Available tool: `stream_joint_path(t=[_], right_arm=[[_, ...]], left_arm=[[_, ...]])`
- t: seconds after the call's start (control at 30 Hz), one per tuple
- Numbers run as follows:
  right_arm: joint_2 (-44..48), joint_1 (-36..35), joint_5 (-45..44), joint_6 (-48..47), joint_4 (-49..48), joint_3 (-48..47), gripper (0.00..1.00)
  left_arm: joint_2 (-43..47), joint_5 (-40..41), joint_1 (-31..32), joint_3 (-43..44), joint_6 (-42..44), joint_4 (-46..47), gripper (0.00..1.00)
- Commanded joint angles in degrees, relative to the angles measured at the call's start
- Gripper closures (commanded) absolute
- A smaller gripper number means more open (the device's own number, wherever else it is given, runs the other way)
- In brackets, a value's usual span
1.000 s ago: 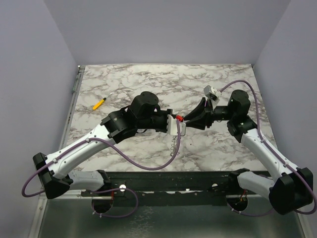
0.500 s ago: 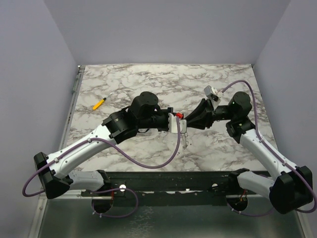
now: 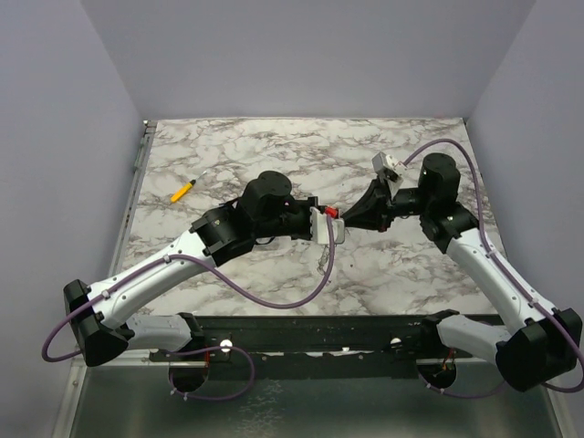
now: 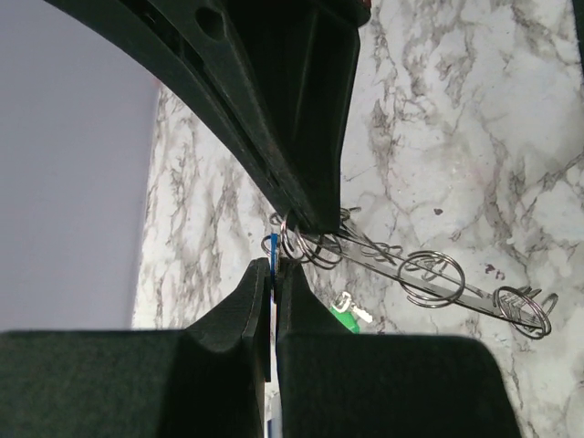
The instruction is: Remove the keys from the keyring
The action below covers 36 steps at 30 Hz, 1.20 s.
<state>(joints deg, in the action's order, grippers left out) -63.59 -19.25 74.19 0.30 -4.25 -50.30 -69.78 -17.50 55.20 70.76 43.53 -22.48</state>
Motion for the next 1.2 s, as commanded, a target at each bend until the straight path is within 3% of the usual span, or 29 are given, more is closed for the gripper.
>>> stream_joint_path(t=[0.0,0.37,0.63,0.77,0.87,1.0,1.17], right_arm=[[0.2,-1.1,-6.1,-19.2,23.9,-9.4,0.99],[-3.2,-6.4,-16.6,-32.0,41.2,-15.8,0.99],[-5.3,-8.0,-16.6,-31.9,40.7,-17.1,0.99],[-2.9,-7.8,-20.9,-26.3,34.8,-17.2,0.63],[-2.3,-7.1,-24.1,-24.2,34.7,-17.8,0.45],[0.2,-2.6,-26.1,-20.0,31.9,-15.2,0.36],[3.5,1.5,-29.4,-16.8,30.9,-12.8,0.36]], left_arm=[[0.4,3.8,0.2,0.2,1.5,0.6,1.0],[-3.5,4.7,0.3,4.4,-1.0,-0.5,1.0],[-2.7,4.8,0.3,3.3,-0.1,-1.2,1.0],[-3.5,7.8,0.3,4.1,-3.5,-3.6,1.0],[-7.0,10.9,0.3,9.3,-9.1,-9.3,1.0],[-9.7,14.1,0.3,13.3,-13.9,-15.0,1.0],[-13.4,18.3,0.3,17.8,-21.7,-23.0,1.0]])
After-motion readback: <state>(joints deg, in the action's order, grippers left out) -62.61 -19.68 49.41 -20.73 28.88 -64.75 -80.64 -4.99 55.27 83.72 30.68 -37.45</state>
